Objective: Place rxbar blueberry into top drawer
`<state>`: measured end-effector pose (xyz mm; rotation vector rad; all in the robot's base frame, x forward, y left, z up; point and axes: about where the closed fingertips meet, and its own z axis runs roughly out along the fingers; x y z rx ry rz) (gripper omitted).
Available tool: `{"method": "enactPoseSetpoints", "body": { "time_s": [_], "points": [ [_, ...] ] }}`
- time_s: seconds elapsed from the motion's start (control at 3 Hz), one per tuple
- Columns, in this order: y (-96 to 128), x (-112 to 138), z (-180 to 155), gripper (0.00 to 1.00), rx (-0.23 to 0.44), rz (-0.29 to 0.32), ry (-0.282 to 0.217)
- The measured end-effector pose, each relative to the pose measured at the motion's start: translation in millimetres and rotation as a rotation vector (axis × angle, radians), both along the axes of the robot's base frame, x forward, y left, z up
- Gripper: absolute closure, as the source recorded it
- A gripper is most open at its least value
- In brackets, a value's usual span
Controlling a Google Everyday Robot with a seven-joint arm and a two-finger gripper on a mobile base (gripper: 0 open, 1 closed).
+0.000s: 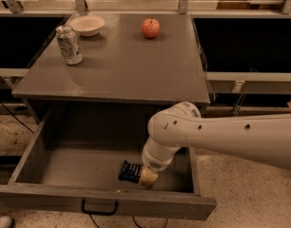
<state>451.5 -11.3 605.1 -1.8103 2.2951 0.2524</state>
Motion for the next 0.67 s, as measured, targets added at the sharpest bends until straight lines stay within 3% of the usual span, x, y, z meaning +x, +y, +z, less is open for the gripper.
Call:
{"method": "enactPoseSetpoints", "body": {
  "time_s": [0.33,0.67],
  "points": [
    [0.0,0.0,0.0,0.0,0.0,0.0,0.0],
    [0.0,0.0,0.0,0.0,0.0,0.0,0.0]
  ]
}}
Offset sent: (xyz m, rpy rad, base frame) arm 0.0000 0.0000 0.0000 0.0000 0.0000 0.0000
